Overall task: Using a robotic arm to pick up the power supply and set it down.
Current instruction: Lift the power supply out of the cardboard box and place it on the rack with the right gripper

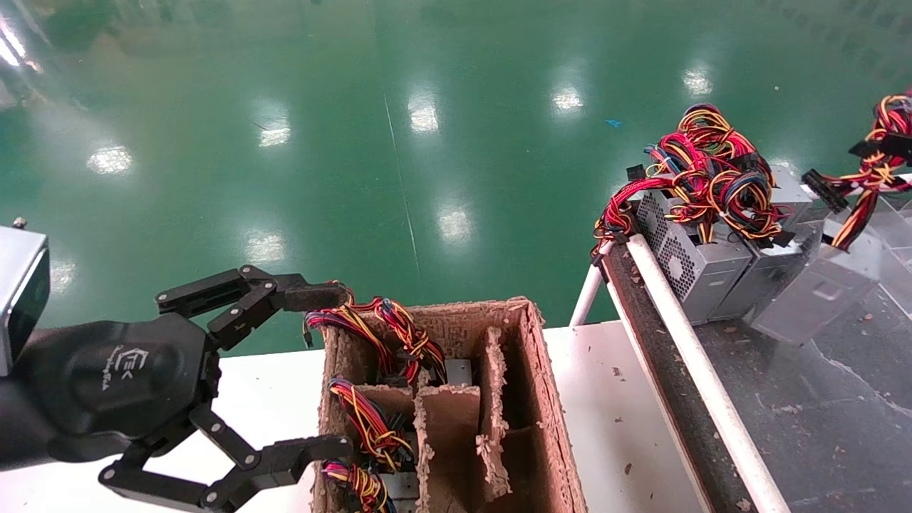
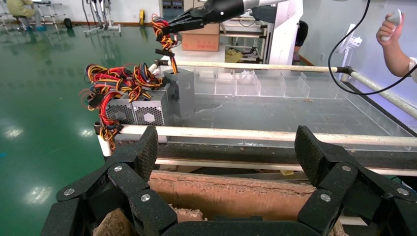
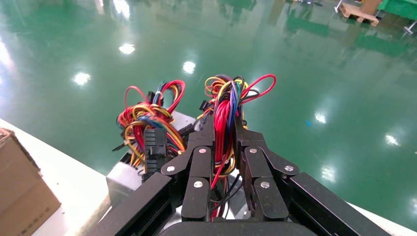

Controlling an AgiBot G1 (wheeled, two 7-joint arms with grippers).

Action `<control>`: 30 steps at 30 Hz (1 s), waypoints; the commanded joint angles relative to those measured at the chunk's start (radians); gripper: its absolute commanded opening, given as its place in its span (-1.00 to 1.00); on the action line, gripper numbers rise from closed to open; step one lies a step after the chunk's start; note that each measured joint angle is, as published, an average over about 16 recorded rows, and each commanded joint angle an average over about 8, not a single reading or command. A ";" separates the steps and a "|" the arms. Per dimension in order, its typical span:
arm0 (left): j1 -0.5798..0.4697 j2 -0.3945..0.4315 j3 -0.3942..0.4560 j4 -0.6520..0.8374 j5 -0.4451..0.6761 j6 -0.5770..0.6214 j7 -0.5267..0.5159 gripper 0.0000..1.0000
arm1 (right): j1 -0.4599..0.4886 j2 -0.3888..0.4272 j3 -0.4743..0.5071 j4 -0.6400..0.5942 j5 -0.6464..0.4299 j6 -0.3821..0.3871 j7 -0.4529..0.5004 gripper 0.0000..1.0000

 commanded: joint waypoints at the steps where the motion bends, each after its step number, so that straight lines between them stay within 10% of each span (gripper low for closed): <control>1: 0.000 0.000 0.000 0.000 0.000 0.000 0.000 1.00 | 0.009 -0.009 -0.002 -0.011 -0.004 0.007 -0.005 -1.00; 9: 0.000 0.000 0.000 0.000 0.000 0.000 0.000 1.00 | 0.019 -0.062 -0.005 -0.058 -0.010 0.064 -0.032 -0.97; 18: 0.000 0.000 0.000 0.000 0.000 0.000 0.000 1.00 | 0.016 -0.106 0.019 -0.116 0.024 0.145 -0.038 1.00; 30: 0.000 0.000 0.000 0.000 0.000 0.000 0.000 1.00 | 0.025 -0.101 0.030 -0.148 0.041 0.205 0.012 1.00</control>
